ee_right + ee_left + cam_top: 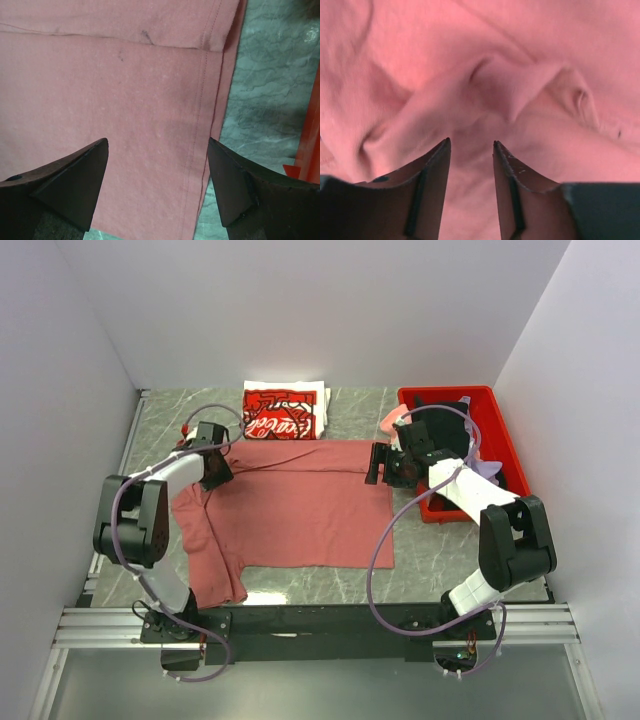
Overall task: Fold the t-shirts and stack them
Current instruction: Fold the tshirt
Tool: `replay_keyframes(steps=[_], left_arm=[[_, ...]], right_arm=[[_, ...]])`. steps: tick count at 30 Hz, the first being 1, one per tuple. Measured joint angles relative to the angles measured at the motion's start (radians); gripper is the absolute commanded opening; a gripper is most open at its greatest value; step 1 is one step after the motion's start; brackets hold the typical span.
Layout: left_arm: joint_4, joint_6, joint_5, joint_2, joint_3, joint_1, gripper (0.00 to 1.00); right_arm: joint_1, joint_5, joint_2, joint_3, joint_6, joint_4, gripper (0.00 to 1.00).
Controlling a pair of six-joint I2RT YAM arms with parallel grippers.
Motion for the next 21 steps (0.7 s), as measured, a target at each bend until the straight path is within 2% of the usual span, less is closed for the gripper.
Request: replay_keyframes(steps=[6,13,16,18,21], left_arm=[[-0.015,-0.005,-0.07,0.068,0.08,0.0,0.36],[-0.048,-0.005,-0.139,0.144,0.166,0.0,0.35],[-0.053,-0.004,-0.144,0.152,0.17,0.0,0.27],[-0.057,-0.001,-0.147,0.16,0.178,0.0,0.27],[-0.058,0.007,-0.147,0.165,0.182,0.0,0.36]], right_arm=[[0.0,0.0,0.0,0.0,-0.001,0.0,0.86],[0.0,0.002,0.0,0.0,-0.004,0.0,0.86],[0.0,0.003,0.0,0.0,-0.006,0.0,0.86],[0.0,0.004,0.0,0.0,-0.007,-0.001,0.86],[0.0,0.005,0.002,0.0,-0.01,-0.001,0.86]])
